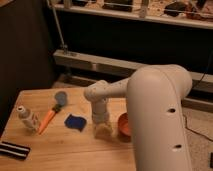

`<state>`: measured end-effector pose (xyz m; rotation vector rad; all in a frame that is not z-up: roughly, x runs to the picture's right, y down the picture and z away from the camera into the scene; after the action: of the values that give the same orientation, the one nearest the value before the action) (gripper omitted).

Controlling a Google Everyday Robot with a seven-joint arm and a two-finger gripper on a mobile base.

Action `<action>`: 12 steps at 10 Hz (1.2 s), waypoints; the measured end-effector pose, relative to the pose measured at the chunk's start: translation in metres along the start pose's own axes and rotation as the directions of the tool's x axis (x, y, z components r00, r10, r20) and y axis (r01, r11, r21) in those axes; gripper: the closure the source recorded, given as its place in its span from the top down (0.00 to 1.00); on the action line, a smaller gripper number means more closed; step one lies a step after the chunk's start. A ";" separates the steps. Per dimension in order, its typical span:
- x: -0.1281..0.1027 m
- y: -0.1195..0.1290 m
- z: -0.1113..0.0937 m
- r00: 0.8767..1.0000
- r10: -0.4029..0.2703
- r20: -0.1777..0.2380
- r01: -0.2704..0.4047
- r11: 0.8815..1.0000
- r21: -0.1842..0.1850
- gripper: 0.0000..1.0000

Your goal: Push the ceramic bowl across the table

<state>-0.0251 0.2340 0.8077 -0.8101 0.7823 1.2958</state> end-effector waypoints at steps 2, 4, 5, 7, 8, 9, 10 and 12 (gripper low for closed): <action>-0.002 0.002 0.011 1.000 -0.008 0.007 0.009 0.999 -0.045 0.65; -0.007 -0.004 0.023 1.000 0.002 0.021 0.000 0.994 -0.106 0.65; -0.009 -0.009 0.026 1.000 0.006 0.028 -0.003 0.994 -0.111 0.65; -0.014 -0.032 0.031 0.998 0.032 0.054 -0.026 0.993 -0.111 0.65; -0.016 -0.044 0.030 0.997 0.047 0.067 -0.040 0.994 -0.104 0.65; -0.021 -0.062 0.025 0.993 0.073 0.097 -0.064 0.994 -0.092 0.65; -0.024 -0.077 0.016 0.987 0.096 0.125 -0.087 0.993 -0.079 0.65; -0.028 -0.092 0.005 0.978 0.114 0.177 -0.104 0.993 -0.062 0.65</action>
<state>0.0633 0.2156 0.8408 -0.6877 0.6571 1.4710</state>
